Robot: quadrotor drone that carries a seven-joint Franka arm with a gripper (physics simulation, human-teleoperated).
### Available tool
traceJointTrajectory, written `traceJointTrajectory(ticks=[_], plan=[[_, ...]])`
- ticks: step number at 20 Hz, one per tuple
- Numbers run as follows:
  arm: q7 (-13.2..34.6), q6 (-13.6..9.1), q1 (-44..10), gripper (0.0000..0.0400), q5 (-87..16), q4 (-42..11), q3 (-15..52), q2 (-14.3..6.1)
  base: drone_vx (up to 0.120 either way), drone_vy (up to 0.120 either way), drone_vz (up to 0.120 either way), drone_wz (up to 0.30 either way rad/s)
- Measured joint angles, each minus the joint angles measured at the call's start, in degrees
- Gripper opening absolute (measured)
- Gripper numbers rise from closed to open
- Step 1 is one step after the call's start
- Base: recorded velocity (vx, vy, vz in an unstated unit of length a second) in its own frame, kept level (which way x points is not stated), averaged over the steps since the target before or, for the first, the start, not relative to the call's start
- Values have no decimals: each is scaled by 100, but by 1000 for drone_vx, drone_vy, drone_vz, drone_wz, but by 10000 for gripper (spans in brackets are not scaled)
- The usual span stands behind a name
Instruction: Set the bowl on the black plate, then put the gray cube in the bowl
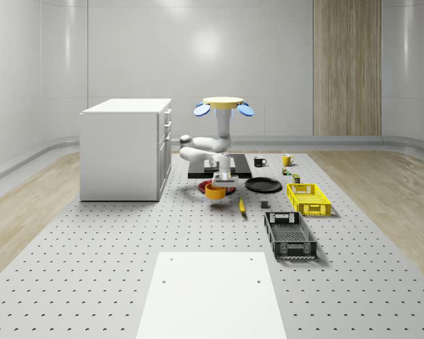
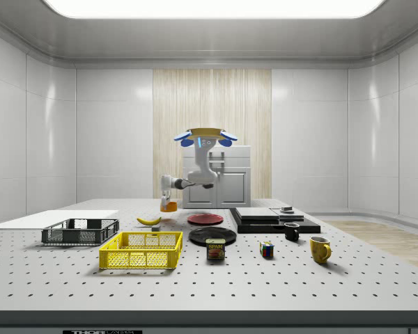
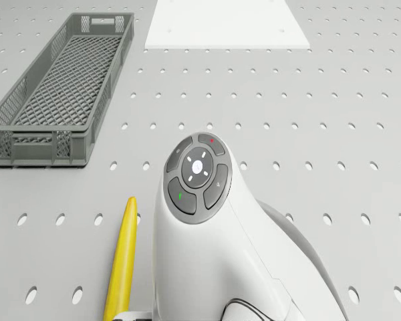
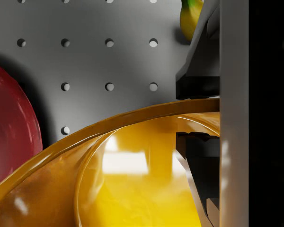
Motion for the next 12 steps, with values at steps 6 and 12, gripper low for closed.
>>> traceJointTrajectory(ticks=[6, 12], plan=[[4, 13, -4, 100, 24, -2, 20, -19, -120, 120, 0, 0], [8, 29, -8, 100, 35, -2, 27, -37, -120, 120, 0, 0]])
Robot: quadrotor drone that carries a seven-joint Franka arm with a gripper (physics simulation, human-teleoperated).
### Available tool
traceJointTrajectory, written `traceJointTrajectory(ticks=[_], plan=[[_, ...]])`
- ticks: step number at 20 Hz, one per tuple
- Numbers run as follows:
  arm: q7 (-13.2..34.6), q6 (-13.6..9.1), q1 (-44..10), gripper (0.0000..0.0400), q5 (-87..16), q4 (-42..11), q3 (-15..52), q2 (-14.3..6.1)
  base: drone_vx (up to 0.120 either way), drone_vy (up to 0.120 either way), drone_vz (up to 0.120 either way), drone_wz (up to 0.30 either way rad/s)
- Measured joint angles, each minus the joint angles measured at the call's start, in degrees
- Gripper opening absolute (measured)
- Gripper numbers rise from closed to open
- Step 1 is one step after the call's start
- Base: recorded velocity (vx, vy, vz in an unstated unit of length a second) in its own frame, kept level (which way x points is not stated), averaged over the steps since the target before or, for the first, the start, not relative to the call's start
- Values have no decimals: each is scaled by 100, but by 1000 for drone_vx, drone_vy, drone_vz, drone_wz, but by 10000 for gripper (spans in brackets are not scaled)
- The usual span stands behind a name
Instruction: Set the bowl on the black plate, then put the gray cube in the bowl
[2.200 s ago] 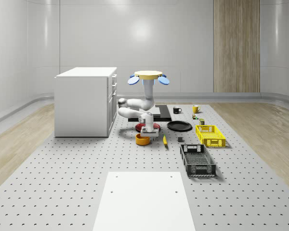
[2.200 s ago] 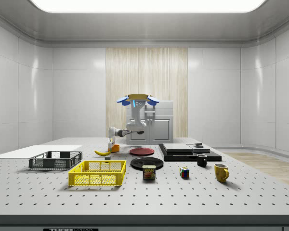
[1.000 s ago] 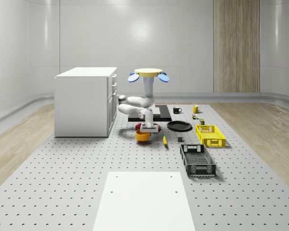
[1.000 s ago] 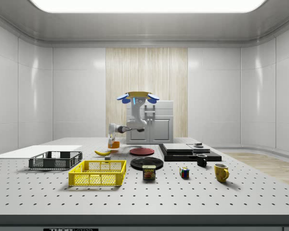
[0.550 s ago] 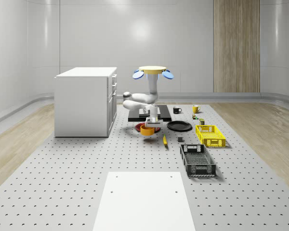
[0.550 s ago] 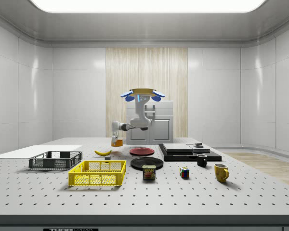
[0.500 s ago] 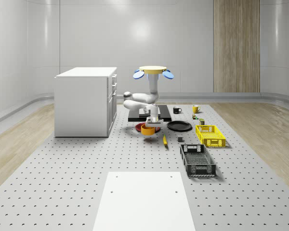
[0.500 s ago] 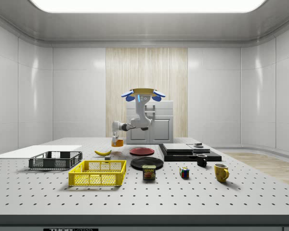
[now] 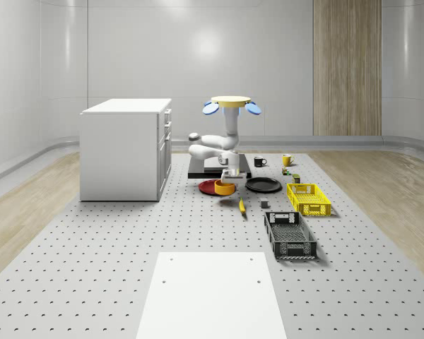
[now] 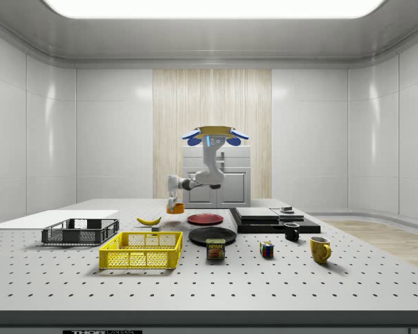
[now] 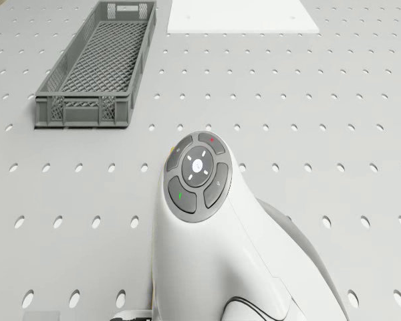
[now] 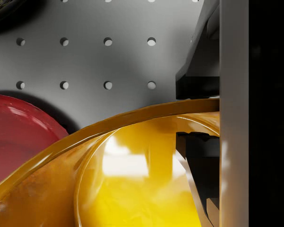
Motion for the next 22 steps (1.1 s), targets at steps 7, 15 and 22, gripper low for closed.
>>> traceJointTrajectory(ticks=[7, 15, 22], plan=[[4, 18, -5, 100, 9, 1, 4, -20, -120, 120, 0, 0], [8, 37, -10, 100, 17, 2, 7, -40, -120, 120, 0, 0], [11, 51, -14, 100, 24, 2, 10, -55, -120, 120, 0, 0]])
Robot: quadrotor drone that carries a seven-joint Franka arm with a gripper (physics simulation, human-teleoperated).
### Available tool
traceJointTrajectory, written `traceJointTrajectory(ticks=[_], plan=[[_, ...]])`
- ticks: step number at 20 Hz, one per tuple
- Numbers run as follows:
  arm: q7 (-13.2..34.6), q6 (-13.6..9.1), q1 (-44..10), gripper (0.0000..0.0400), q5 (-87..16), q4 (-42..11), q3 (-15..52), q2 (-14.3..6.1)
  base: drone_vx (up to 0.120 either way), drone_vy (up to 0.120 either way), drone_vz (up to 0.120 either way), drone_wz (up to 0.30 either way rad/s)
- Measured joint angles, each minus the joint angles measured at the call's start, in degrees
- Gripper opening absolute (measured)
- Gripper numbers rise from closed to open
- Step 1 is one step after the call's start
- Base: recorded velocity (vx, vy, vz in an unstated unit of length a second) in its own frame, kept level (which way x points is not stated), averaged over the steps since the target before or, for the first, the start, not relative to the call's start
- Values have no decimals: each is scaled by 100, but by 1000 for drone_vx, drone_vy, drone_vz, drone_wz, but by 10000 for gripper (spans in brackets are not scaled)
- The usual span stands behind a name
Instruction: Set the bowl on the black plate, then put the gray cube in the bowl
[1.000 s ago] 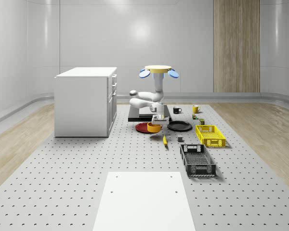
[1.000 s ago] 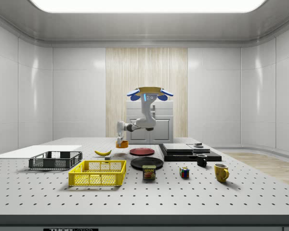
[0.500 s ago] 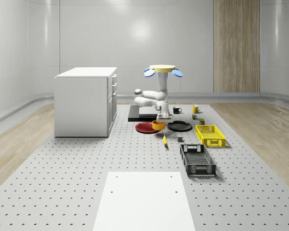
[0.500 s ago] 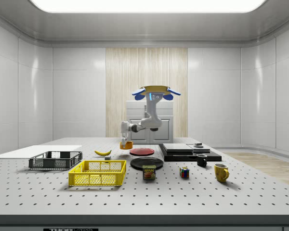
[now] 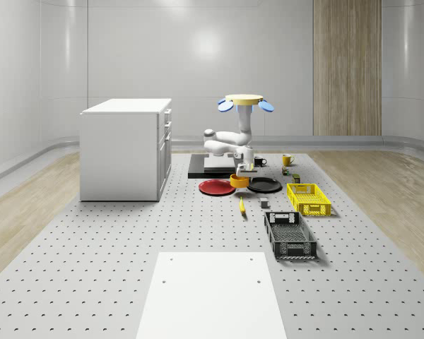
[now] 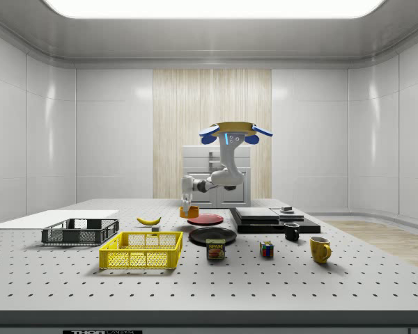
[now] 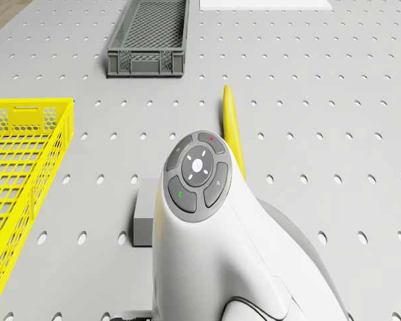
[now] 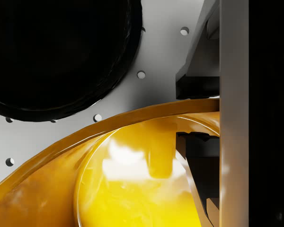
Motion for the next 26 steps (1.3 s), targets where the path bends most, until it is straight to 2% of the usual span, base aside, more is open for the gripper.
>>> traceJointTrajectory(ticks=[20, 23, 26], plan=[[7, 33, -9, 100, 14, 2, 5, -35, -120, 120, 0, 0], [8, 37, -10, 100, 16, 2, 6, -40, -13, 120, 0, 0], [8, 41, -11, 100, 18, 2, 7, -44, 0, 120, -120, 0]])
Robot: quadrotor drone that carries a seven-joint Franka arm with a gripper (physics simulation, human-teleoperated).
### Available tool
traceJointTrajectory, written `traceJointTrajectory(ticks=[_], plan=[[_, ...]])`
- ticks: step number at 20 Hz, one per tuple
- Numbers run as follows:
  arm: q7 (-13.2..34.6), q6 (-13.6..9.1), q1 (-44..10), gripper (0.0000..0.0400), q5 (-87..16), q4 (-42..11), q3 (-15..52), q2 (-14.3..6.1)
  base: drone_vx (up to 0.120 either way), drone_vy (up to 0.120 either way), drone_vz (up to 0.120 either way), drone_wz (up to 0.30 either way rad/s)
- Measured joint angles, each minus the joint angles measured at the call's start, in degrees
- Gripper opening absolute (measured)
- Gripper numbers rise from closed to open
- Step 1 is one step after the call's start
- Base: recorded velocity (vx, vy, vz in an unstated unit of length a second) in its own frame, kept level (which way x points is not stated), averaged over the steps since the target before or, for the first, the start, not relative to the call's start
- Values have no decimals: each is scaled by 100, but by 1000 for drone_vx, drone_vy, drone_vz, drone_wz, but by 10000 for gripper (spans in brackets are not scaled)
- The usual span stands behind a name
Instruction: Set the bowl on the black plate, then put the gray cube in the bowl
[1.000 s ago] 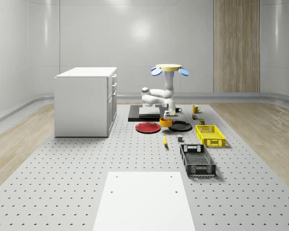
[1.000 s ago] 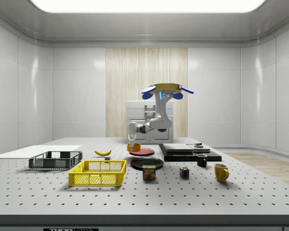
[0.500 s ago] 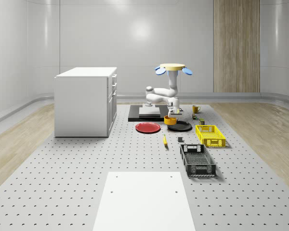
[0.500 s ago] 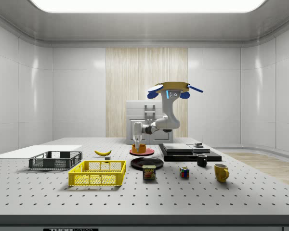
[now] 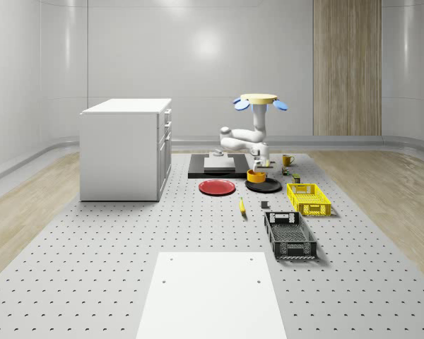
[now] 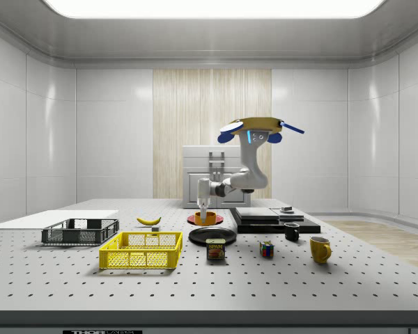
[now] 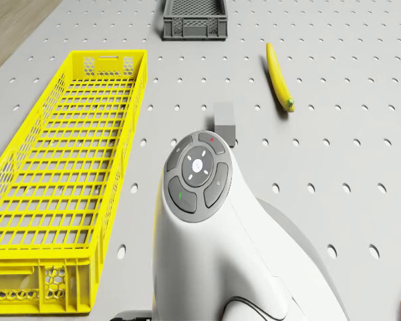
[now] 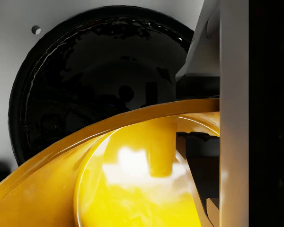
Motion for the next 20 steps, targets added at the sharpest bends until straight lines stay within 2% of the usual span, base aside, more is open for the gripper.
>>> traceJointTrajectory(ticks=[5, 9, 13, 16, 20], plan=[[1, 6, -2, 100, 3, 0, 1, -6, 0, 120, -32, 0], [2, 10, -3, 100, 4, 0, 2, -11, -110, 110, 0, 0], [3, 15, -4, 100, 6, 1, 2, -16, -10, 0, 0, 0], [3, 18, -5, 100, 7, 1, 3, -19, -120, 0, 0, 0], [4, 21, -6, 100, 9, 1, 3, -23, 0, 0, -120, 0]])
